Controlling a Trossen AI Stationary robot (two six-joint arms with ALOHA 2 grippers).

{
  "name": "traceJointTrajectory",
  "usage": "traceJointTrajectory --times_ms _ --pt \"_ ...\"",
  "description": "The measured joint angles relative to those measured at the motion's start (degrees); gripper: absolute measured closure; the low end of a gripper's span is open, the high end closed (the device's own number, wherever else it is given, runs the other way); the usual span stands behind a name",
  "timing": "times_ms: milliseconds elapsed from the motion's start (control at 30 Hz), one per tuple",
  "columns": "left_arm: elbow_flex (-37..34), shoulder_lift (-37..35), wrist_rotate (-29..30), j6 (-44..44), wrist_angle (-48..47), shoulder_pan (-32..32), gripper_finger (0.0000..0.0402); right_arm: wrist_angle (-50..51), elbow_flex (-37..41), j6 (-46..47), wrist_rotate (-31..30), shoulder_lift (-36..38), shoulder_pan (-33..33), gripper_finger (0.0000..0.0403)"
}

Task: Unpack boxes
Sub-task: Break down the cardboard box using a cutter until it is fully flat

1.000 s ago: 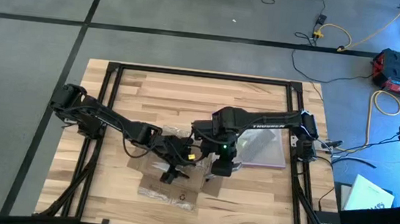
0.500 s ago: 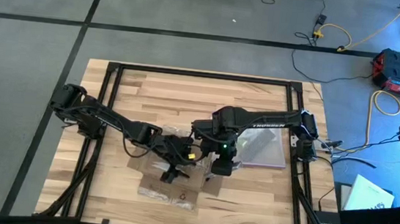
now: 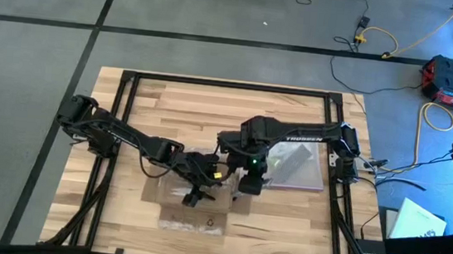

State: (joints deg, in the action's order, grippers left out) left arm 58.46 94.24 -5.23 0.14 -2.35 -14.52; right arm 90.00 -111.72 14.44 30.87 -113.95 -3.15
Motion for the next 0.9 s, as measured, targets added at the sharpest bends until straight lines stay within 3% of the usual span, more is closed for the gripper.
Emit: traceJointTrajectory --times_ms 500,900 --pt "0.0 0.0 -1.3 0.1 0.3 -0.1 0.0166 0.2 0.1 2.9 -4.4 4.1 3.1 0.0299" --pt "0.0 0.0 -1.3 0.9 0.2 -0.1 0.0166 0.0 0.1 3.1 -3.7 5.1 3.3 0.0300"
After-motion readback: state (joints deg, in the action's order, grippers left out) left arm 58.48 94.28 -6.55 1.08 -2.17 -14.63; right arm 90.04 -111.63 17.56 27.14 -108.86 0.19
